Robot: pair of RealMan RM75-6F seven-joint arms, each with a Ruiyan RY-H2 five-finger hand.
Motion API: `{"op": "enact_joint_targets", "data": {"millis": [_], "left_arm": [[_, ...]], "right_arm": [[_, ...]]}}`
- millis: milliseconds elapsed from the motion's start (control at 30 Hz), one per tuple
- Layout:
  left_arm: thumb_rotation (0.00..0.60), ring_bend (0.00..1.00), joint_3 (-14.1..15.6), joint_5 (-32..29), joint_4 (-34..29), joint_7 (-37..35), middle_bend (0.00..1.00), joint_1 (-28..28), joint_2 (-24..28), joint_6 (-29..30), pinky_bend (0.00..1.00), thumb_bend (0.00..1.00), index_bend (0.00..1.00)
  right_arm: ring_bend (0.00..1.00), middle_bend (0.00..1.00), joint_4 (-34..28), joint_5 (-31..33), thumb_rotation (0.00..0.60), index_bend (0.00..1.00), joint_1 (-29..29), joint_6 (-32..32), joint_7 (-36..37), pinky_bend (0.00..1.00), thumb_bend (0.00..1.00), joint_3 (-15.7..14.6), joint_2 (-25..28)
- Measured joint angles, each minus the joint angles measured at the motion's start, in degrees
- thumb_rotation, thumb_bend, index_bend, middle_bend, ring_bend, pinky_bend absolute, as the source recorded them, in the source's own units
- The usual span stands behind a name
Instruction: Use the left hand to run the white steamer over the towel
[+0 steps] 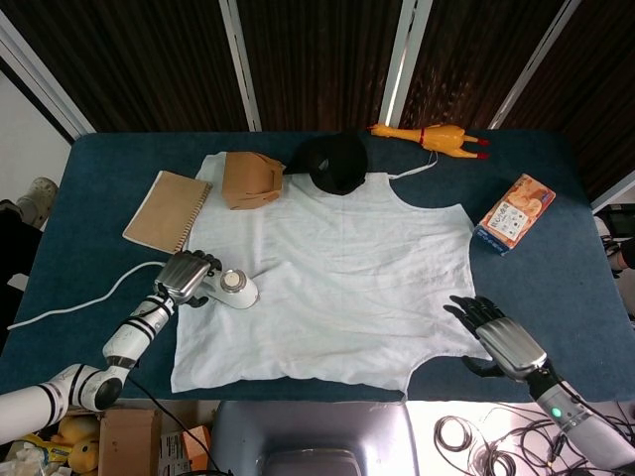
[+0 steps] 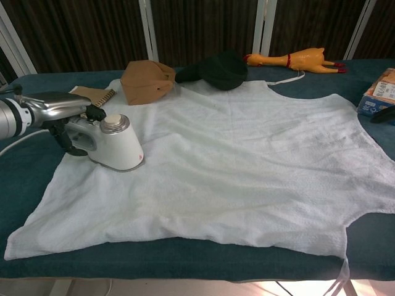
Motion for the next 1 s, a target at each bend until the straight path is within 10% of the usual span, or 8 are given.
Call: {"op": "enact_joint_targets", "data": {"millis": [1000], "left_arm": [[0.600,0.50,1.40,6.89,2.52,-3.48,0.59,1.24,-1.09,2.15,0.57,0.23,0.69]], "right_arm": [[0.00,0.00,0.63,0.62,0.600,0.00,-0.06,-0.83,1.41,0.00,0.33,-0.11,0.46]]}}
